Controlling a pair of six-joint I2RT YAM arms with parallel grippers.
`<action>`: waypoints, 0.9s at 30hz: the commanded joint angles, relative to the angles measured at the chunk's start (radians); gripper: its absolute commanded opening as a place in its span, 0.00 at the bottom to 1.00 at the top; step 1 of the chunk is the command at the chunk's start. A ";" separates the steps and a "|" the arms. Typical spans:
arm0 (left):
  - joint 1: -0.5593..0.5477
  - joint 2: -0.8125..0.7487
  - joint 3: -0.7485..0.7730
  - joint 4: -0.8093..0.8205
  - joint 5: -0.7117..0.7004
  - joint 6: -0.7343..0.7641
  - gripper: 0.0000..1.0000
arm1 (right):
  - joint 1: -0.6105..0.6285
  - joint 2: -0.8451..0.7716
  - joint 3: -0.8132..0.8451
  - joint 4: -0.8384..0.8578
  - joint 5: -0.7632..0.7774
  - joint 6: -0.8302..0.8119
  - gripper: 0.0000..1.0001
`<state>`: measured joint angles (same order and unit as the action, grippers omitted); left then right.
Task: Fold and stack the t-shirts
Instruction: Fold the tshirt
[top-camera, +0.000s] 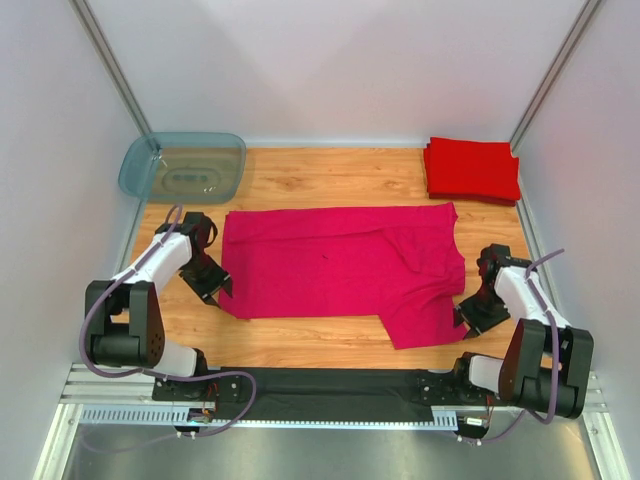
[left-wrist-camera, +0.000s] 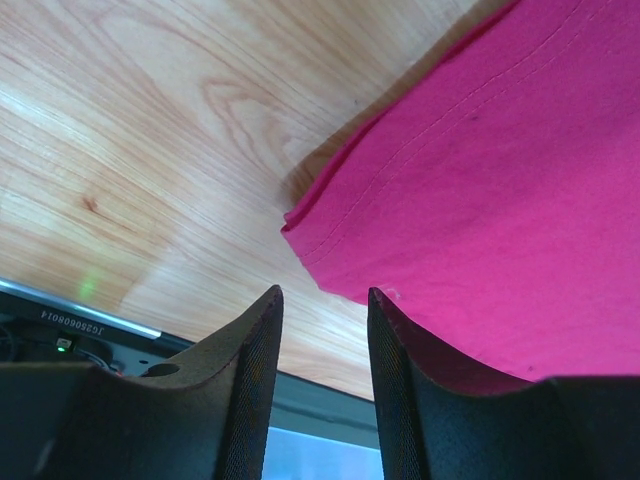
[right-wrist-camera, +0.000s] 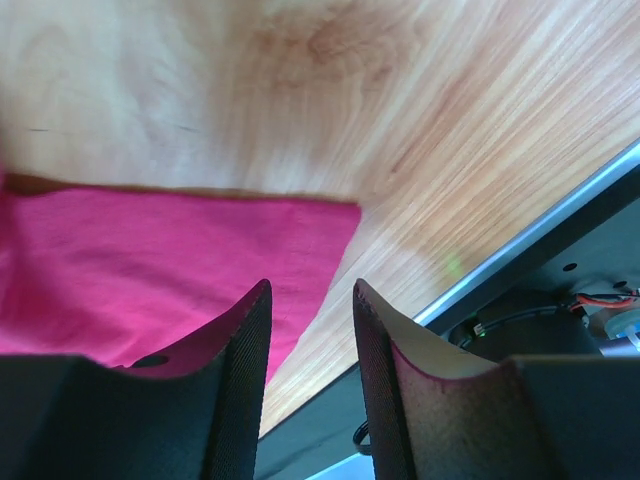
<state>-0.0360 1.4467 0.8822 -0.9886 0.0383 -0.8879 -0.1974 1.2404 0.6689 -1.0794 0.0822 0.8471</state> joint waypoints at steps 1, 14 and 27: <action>0.001 -0.034 -0.020 0.024 0.020 0.020 0.47 | -0.013 -0.033 -0.044 0.065 0.014 0.027 0.40; 0.001 -0.049 -0.040 0.039 0.011 0.026 0.47 | -0.013 -0.056 -0.152 0.245 0.074 0.060 0.25; 0.001 -0.055 0.106 -0.082 -0.169 0.069 0.45 | 0.001 -0.340 0.037 -0.158 0.005 0.072 0.00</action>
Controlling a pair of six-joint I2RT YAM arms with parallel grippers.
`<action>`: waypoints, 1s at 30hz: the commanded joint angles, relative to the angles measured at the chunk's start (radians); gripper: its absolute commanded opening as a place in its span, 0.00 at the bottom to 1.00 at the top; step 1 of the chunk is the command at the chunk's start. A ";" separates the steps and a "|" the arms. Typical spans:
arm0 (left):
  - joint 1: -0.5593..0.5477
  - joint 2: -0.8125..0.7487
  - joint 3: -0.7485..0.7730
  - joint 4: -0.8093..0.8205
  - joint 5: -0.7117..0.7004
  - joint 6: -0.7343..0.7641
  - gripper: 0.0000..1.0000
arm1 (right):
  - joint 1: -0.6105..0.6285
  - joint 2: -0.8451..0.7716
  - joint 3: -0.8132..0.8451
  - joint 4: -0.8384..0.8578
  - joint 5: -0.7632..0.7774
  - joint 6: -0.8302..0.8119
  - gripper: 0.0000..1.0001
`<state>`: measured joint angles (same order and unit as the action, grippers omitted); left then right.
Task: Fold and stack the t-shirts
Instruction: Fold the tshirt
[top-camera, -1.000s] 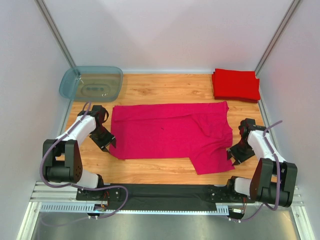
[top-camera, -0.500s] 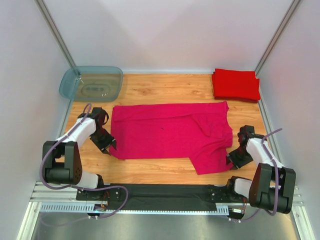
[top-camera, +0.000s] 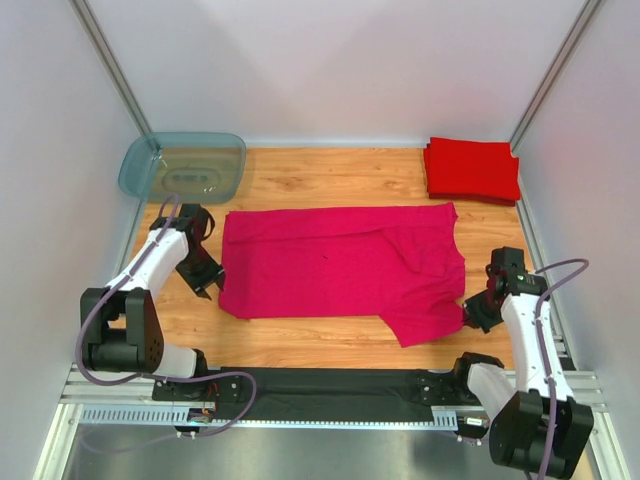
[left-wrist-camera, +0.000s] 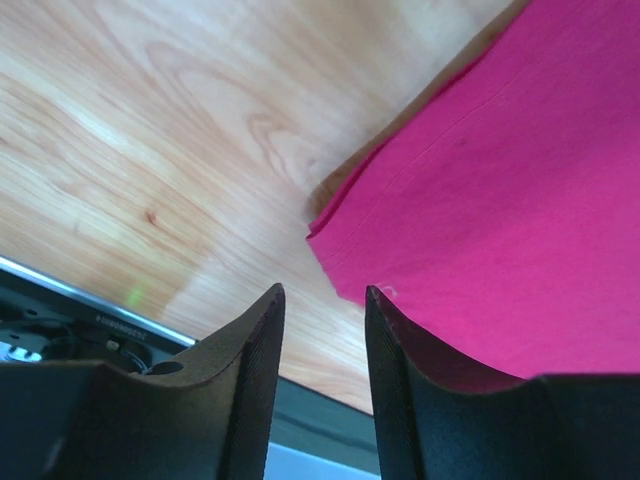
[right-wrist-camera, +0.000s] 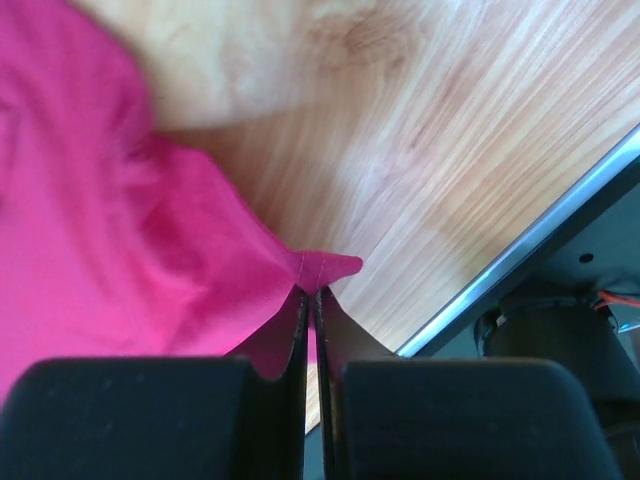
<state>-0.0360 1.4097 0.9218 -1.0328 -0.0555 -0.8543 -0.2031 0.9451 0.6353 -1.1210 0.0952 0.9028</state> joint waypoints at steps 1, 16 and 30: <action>0.001 -0.015 0.068 -0.041 -0.095 0.050 0.44 | 0.007 -0.049 0.087 -0.135 -0.032 0.016 0.00; -0.015 0.084 -0.055 0.125 0.000 0.034 0.43 | 0.033 -0.019 0.087 0.003 -0.238 -0.007 0.00; -0.077 0.141 0.020 0.241 0.083 -0.008 0.42 | 0.033 0.072 0.106 0.072 -0.255 -0.045 0.00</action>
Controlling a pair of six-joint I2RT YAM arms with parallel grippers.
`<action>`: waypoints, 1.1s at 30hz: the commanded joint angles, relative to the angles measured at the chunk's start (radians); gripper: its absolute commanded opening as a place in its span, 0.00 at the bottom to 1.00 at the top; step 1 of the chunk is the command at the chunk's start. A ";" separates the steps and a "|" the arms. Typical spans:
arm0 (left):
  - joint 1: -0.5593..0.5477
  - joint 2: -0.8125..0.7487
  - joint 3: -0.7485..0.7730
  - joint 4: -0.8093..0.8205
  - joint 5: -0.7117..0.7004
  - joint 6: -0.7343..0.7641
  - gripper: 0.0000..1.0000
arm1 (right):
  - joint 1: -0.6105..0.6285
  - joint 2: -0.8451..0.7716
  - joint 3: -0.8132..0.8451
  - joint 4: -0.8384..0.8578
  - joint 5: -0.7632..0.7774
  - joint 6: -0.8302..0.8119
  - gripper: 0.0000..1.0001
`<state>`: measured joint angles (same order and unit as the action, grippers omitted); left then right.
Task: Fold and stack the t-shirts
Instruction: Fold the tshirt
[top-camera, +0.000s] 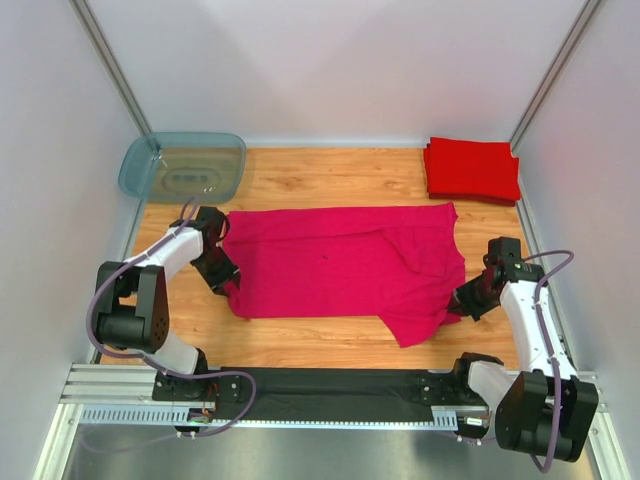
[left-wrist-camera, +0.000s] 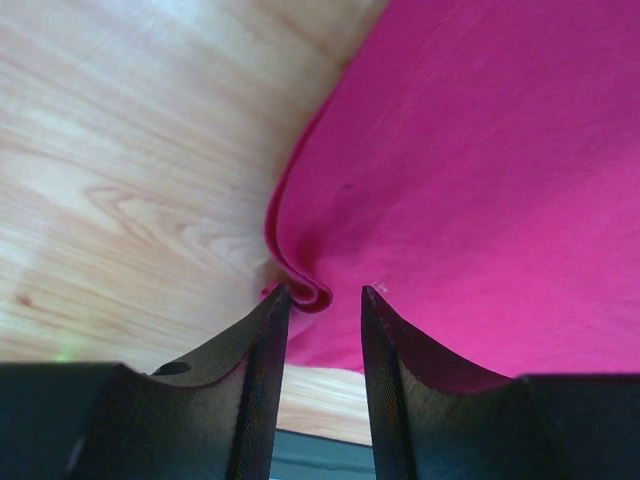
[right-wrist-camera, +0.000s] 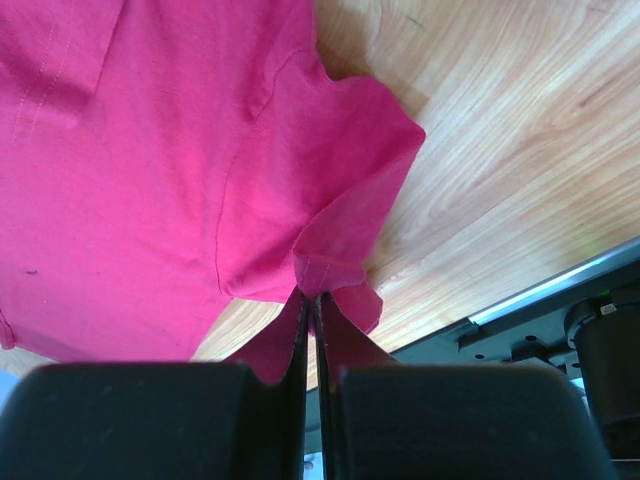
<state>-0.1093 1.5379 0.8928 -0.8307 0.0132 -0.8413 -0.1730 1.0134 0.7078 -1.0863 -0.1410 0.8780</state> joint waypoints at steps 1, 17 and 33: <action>-0.006 0.011 0.058 0.048 0.016 -0.013 0.42 | 0.003 0.005 0.033 0.039 -0.019 -0.024 0.00; -0.004 -0.074 0.069 -0.169 -0.223 0.048 0.38 | 0.003 0.027 0.042 0.040 -0.029 -0.060 0.00; -0.001 -0.181 -0.107 -0.145 0.004 -0.252 0.42 | 0.003 0.044 0.019 0.074 -0.035 -0.051 0.00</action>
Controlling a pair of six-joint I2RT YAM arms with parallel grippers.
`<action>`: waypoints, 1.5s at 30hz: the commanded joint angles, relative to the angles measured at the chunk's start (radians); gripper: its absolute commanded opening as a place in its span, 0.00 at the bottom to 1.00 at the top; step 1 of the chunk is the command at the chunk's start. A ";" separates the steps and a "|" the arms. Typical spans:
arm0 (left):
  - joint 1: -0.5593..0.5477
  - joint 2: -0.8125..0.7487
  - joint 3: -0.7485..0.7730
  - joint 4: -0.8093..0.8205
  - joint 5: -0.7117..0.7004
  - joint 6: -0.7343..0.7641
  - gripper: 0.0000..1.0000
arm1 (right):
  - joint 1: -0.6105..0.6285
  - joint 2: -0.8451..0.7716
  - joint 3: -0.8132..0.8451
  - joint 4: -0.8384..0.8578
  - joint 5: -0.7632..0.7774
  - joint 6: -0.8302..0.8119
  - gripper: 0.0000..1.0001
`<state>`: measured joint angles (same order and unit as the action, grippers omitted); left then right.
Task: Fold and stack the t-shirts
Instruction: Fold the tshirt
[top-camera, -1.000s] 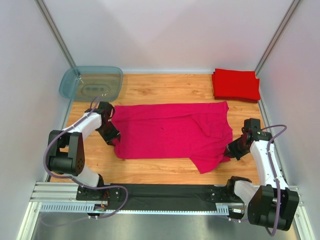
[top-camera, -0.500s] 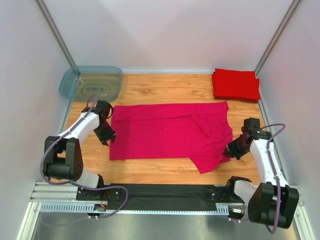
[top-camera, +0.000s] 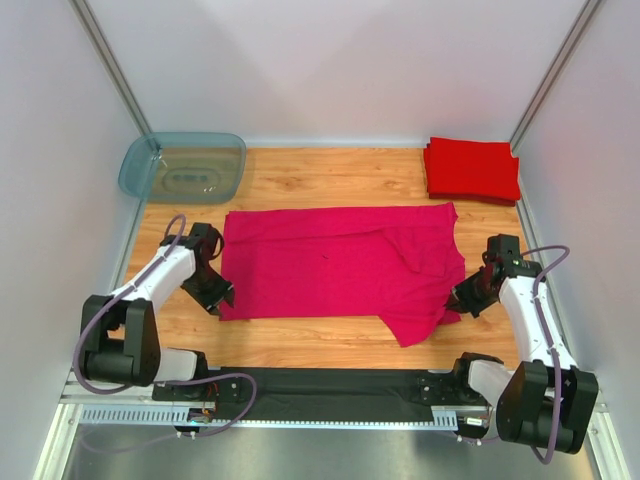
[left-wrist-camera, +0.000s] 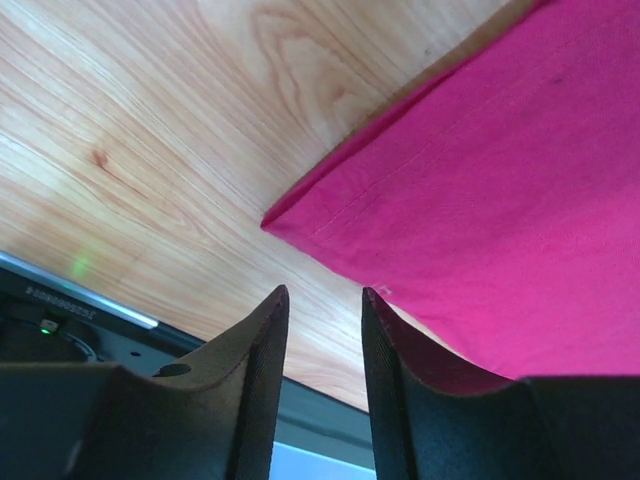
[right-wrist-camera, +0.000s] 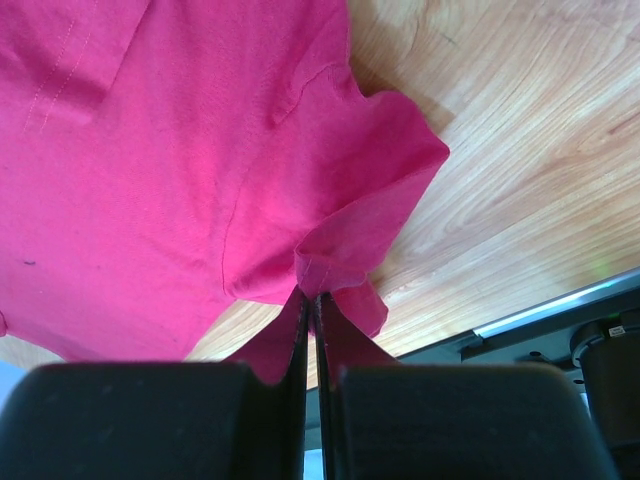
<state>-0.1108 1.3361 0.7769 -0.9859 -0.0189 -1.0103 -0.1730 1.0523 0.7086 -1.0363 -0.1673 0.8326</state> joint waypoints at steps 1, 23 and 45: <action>0.011 0.040 0.009 -0.006 0.034 -0.086 0.43 | 0.003 0.008 0.019 0.025 -0.008 -0.007 0.00; 0.125 0.088 -0.022 0.015 0.050 -0.163 0.41 | 0.003 0.071 0.041 0.056 -0.009 -0.010 0.00; 0.125 0.160 -0.025 0.053 0.053 -0.123 0.04 | 0.003 0.081 0.098 -0.030 0.101 -0.047 0.00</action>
<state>0.0086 1.4776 0.7315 -0.9337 0.0521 -1.1538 -0.1730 1.1522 0.7475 -1.0157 -0.1326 0.8181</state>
